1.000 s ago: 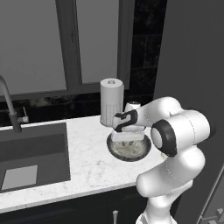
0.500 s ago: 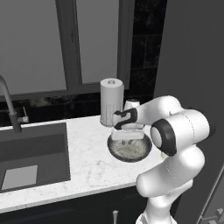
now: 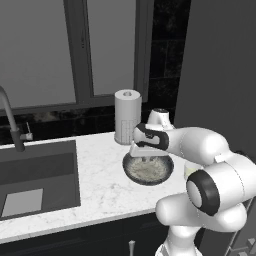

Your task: Grab a lemon wedge from the fridge and one ice cube from the ice bowl, and put them in the glass of lemonade.

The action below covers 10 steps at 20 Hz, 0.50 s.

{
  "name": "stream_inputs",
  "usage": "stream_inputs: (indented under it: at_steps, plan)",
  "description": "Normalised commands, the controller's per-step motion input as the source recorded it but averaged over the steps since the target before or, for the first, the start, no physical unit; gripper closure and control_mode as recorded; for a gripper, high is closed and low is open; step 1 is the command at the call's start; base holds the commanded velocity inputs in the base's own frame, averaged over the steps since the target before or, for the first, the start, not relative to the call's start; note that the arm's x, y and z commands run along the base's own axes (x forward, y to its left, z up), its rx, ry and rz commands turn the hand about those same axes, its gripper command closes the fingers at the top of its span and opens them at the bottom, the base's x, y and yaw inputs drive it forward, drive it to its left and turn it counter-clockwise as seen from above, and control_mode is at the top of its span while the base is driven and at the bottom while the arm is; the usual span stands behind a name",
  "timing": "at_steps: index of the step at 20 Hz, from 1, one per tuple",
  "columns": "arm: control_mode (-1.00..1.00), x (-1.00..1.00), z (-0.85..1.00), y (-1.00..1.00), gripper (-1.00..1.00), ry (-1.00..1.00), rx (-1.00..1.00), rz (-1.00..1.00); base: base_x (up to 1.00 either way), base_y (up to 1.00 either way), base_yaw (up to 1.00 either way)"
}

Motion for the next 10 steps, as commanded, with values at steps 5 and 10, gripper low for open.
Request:
stream_inputs:
  at_steps: [5,10]
  plan:
    - [-1.00,-0.01,0.19,-0.12,1.00,-0.03,0.04,0.00,0.00,0.00,0.00]
    - [-1.00,0.00,0.08,-0.11,1.00,0.00,0.02,0.00,0.00,0.00,0.00]
